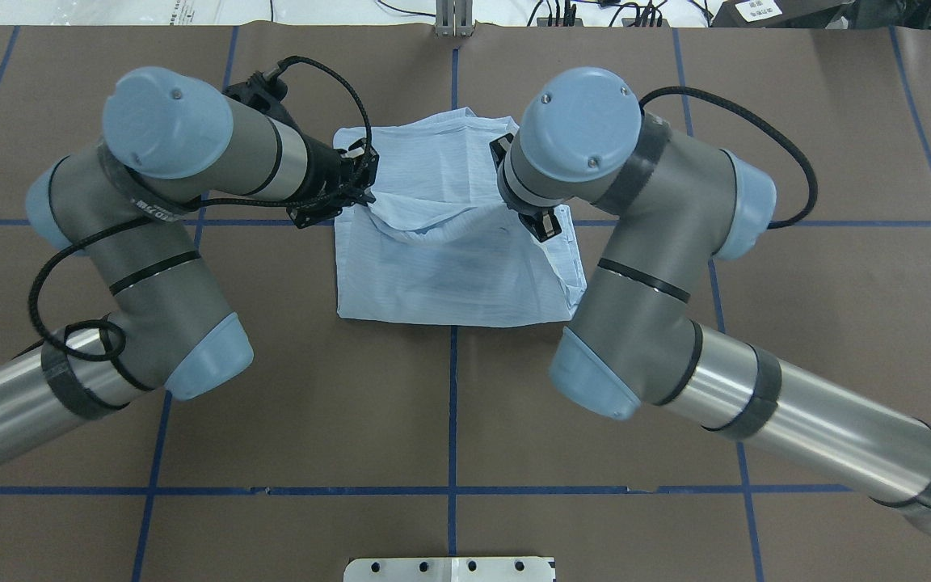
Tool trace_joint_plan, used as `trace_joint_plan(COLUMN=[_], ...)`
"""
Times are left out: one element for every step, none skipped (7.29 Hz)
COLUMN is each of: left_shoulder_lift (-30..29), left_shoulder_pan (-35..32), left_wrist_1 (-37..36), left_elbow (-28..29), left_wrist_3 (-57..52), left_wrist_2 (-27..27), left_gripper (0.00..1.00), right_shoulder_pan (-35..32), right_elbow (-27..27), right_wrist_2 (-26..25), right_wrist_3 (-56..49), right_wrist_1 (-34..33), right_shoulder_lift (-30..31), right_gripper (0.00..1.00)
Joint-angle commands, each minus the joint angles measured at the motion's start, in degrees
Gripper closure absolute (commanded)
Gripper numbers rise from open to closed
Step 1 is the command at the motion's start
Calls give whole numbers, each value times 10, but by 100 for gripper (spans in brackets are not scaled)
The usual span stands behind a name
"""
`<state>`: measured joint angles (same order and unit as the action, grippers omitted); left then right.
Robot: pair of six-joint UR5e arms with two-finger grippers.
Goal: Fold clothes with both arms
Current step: 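Lift the near edge with both grippers and fold it over toward the far edge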
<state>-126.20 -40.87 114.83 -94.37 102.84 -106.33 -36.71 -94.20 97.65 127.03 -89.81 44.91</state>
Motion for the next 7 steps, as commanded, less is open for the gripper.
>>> trace_joint_plan(left_shoulder_lift=[-43,-68,-84,-95,-95,-95,-95], left_shoulder_pan=[-37,-49,-54,-57,-59,-59,-59], left_wrist_1=[79,105,148,184,194,203,229], left_elbow=[146,201,254,289,300,313,332], left_wrist_3=[-57,-69,-72,-72,-77,-88,-91], left_wrist_2=[1,1,1,2,2,22,31], left_gripper=[100,100,100,100,100,100,78], right_shoulder_pan=[-41,-52,-69,-72,-72,-72,-72], right_elbow=[180,247,306,350,371,389,419], right_wrist_2=[31,37,61,68,68,68,68], right_wrist_3=[-59,-105,-134,-149,-157,-169,-172], right_wrist_1=[49,59,120,164,170,193,228], right_shoulder_lift=[-104,-139,-148,-154,-161,-161,-162], right_gripper=[100,100,100,100,100,100,62])
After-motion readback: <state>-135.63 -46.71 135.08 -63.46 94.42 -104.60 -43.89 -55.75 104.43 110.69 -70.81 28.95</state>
